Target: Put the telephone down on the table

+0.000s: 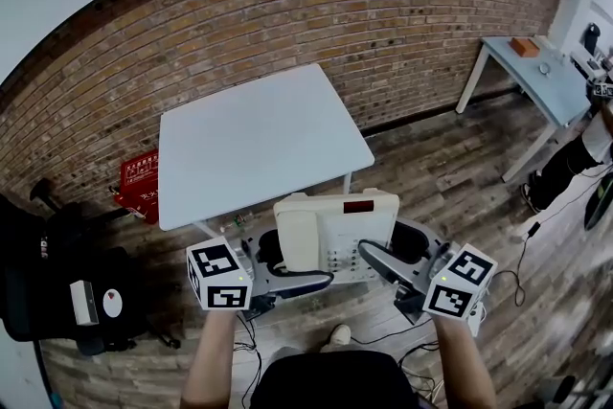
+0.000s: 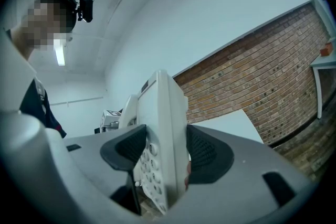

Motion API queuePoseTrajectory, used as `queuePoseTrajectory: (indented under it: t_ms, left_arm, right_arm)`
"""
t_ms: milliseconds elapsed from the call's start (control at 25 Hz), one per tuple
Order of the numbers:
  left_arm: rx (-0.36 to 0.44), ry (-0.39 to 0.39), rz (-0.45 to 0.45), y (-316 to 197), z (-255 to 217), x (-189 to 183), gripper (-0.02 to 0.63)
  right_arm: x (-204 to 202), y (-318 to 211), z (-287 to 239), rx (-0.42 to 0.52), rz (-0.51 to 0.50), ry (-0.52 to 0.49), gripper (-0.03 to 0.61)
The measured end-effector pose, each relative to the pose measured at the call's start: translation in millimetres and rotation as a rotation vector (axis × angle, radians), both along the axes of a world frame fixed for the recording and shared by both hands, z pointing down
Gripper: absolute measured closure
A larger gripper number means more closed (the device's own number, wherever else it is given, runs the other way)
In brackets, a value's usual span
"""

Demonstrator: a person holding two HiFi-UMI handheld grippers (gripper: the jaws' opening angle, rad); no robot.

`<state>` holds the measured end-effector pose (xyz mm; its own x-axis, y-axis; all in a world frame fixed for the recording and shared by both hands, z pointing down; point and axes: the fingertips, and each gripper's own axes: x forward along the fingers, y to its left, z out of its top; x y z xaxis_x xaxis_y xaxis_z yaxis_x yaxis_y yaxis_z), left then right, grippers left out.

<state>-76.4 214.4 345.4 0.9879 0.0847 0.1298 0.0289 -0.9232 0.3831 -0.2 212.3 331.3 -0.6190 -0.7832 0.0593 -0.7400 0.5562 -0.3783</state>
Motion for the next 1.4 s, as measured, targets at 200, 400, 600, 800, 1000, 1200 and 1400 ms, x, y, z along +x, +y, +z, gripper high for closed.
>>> queuePoseTrajectory:
  t_ms: [200,400,600,800,1000,1200,1400]
  left_arm:
    - [0.003,-0.002,-0.002,0.8,-0.7,5.8,0.166]
    - [-0.001,-0.009,-0.010,-3.2,-1.8,17.1,0.166]
    - [-0.002,-0.020,-0.028,-4.6,0.7,16.4,0.165]
    - [0.010,-0.025,-0.042,-12.0,2.5,15.2,0.165]
    - [0.016,-0.020,-0.036,-24.8,8.4,17.7,0.165]
    - [0.004,-0.012,-0.027,-54.7,11.0,21.2,0.164]
    - [-0.009,-0.014,-0.005,-96.2,3.9,26.5,0.165]
  right_arm:
    - [5.6,0.9,0.1,0.001,-0.001,-0.003,0.332]
    - [16.3,-5.1,-0.1,-0.005,-0.015,-0.005,0.333]
    - [16.3,-6.6,2.1,0.001,-0.024,-0.016,0.332]
    - [15.2,-14.4,4.2,0.010,-0.032,-0.024,0.333]
    - [17.2,-27.0,10.4,0.017,-0.029,-0.022,0.333]
    - [20.7,-56.7,11.5,0.011,-0.020,-0.012,0.333]
    - [26.1,-96.5,6.1,-0.011,0.002,-0.017,0.333]
